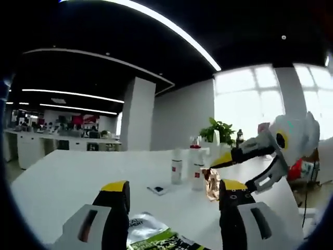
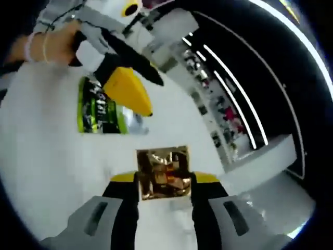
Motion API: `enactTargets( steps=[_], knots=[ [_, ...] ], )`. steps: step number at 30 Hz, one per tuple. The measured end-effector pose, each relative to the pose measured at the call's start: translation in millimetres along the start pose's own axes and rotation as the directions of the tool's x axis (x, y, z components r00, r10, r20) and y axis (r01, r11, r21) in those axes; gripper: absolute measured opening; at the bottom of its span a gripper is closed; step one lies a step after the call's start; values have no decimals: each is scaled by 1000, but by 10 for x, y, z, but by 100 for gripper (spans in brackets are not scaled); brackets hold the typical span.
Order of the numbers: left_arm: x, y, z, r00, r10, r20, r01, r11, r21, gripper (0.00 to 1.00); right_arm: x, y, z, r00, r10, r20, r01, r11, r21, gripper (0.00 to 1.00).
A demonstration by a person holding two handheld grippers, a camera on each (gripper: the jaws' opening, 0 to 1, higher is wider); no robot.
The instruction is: Arrange the skincare products in the storage area until every visible bottle or jar stands upright without overlapping.
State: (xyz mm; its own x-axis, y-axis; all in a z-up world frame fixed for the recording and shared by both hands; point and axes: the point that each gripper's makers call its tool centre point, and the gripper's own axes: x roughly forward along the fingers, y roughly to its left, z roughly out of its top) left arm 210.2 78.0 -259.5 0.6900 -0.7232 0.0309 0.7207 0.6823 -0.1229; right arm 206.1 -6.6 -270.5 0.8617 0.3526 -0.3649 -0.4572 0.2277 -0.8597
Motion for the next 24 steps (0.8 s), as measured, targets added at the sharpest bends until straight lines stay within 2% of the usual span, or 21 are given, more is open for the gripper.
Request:
enactTargets(
  steps=[1, 2, 3, 5, 9, 11, 12, 13, 17, 18, 24],
  knots=[
    [4, -31, -4, 1000, -16, -1, 16, 1000, 0, 65, 30, -60, 35, 999, -39, 32, 41, 998, -47, 37],
    [7, -62, -8, 999, -32, -2, 32, 999, 0, 63, 27, -69, 45, 998, -49, 42, 51, 997, -65, 37],
    [11, -93, -20, 999, -48, -8, 48, 999, 1, 62, -34, -89, 88, 993, -88, 80, 98, 987, -128, 37],
    [26, -149, -47, 997, -74, -22, 74, 997, 3, 60, -30, -139, 89, 987, -131, 89, 146, 971, -189, 37],
    [70, -287, -169, 988, -137, -78, 139, 990, 19, 47, 0, -155, 153, 978, -156, 137, 189, 942, -277, 37],
    [76, -314, -201, 984, -150, -92, 152, 988, 13, 46, 1, -163, 187, 972, -174, 159, 214, 932, -294, 37],
    [81, -334, -213, 982, -164, -96, 164, 986, -4, 45, -11, -148, 250, 963, -179, 200, 236, 920, -314, 37],
    [81, -342, -216, 981, -169, -98, 169, 986, -6, 43, -19, -139, 264, 962, -180, 208, 240, 917, -318, 37],
    [73, -386, -224, 977, -187, -103, 189, 982, 9, 25, -31, -81, 303, 957, -181, 227, 251, 909, -334, 37],
    [73, -389, -217, 977, -189, -100, 193, 981, 28, 24, -36, -42, 325, 957, -175, 233, 249, 907, -340, 37],
    [81, -395, -219, 975, -198, -104, 203, 979, 34, 20, -73, 4, 417, 946, -173, 274, 263, 903, -338, 37]
  ],
)
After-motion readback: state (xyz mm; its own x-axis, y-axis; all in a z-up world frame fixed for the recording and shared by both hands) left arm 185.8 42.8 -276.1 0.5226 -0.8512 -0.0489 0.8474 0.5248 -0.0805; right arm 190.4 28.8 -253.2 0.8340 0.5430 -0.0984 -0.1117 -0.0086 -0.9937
